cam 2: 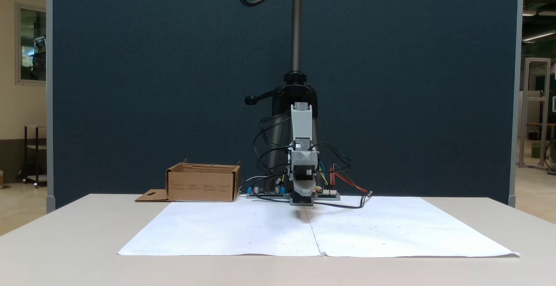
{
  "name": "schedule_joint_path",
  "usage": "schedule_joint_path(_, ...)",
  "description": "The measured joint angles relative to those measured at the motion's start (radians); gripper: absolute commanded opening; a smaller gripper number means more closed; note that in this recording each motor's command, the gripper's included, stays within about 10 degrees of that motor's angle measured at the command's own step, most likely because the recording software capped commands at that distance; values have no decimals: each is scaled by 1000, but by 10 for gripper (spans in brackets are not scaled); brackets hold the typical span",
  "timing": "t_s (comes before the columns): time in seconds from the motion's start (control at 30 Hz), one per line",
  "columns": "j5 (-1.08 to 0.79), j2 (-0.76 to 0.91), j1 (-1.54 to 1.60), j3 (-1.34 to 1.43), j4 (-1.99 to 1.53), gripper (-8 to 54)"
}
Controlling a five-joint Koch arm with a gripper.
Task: Grasp a green dice and put it in the bin.
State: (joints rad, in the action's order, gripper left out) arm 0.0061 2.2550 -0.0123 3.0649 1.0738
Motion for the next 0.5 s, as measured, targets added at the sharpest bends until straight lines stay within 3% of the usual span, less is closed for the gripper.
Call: schedule_joint_path(0.5,0,0,12,0,394,454)
